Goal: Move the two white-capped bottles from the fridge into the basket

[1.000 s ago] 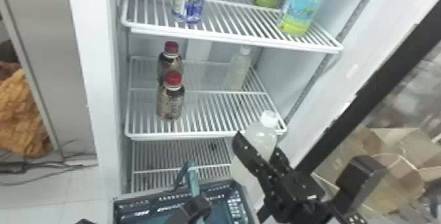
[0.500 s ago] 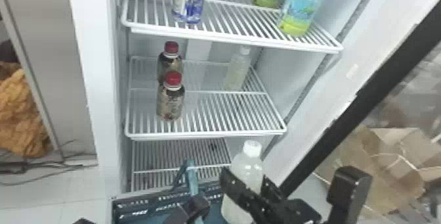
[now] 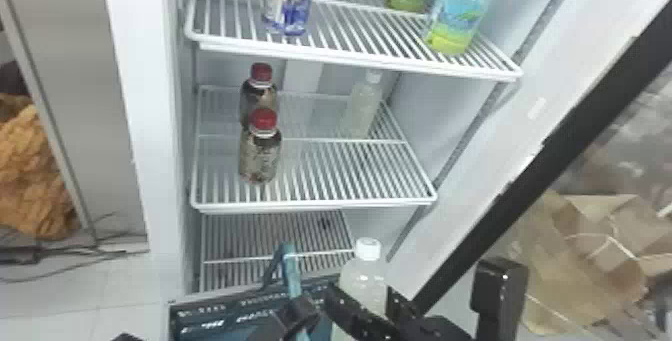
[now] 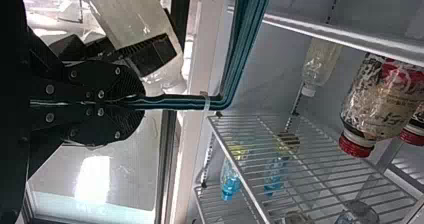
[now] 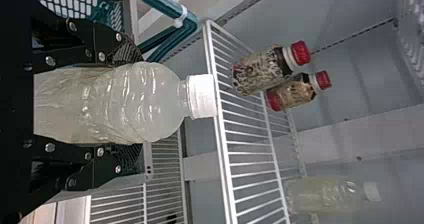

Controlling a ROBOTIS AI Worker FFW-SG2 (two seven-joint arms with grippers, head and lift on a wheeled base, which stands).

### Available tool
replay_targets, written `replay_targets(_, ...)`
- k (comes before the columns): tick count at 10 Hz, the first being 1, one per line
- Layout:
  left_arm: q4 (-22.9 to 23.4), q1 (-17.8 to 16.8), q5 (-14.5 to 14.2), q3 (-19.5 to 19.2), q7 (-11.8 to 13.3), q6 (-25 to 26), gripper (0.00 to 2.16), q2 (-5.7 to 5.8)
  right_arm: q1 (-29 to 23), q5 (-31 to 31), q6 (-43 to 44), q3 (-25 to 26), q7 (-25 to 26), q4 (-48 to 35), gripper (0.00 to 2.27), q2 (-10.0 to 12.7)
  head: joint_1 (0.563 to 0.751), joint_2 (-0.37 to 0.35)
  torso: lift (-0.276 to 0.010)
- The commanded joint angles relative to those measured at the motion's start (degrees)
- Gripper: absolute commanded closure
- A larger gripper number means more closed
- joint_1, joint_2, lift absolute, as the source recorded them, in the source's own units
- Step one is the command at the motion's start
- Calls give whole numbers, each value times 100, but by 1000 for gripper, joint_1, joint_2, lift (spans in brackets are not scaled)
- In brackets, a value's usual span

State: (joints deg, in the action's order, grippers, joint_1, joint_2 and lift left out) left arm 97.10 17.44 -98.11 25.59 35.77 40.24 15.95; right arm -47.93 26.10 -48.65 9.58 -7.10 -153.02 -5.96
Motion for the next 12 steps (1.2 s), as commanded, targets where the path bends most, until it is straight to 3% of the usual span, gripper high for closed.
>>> replay_targets(1, 0, -1, 7, 1, 0, -3, 1116, 4, 41, -28, -43, 70, -28, 80, 595, 24, 695, -350, -260)
replay_targets(4, 0, -1, 7, 12, 0, 11, 1116, 4, 69, -211, 225, 82, -72, 65, 513, 24, 695, -350, -260)
replay_targets(6, 0, -1, 7, 12, 0, 11, 1116, 13, 111, -394, 1490, 82, -72, 220, 513, 24, 695, -350, -260)
replay_targets(9, 0, -1, 7, 12, 0, -3, 1115, 13, 688, -382, 2503, 139, -116, 994, 513, 24, 695, -350, -260)
replay_targets(12, -14, 13, -16, 12, 0, -17, 1116, -4, 1292, -496, 2812, 139, -151, 1612, 401, 15, 695, -350, -260)
